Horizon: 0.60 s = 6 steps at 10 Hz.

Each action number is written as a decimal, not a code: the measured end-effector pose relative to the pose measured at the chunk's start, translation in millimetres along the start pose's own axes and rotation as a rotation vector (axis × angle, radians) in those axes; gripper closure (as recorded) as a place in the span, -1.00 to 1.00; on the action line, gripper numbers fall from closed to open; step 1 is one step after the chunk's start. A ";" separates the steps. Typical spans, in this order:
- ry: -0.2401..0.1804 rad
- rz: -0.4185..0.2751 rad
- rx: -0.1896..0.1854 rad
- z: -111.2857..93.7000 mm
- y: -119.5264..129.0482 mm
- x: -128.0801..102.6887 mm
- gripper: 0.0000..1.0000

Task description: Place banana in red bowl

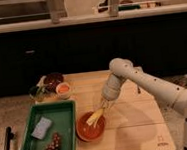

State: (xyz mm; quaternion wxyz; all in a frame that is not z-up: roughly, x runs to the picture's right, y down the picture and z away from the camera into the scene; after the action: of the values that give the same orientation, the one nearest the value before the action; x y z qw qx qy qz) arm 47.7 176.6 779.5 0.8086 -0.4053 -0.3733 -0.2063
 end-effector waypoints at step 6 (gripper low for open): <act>0.020 -0.028 -0.008 3.0 1.3 -16.5 -0.60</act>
State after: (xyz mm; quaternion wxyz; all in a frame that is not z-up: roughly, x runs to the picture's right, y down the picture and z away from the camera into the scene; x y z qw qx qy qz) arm 36.7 180.3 767.3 0.8079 -0.4010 -0.3698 -0.2229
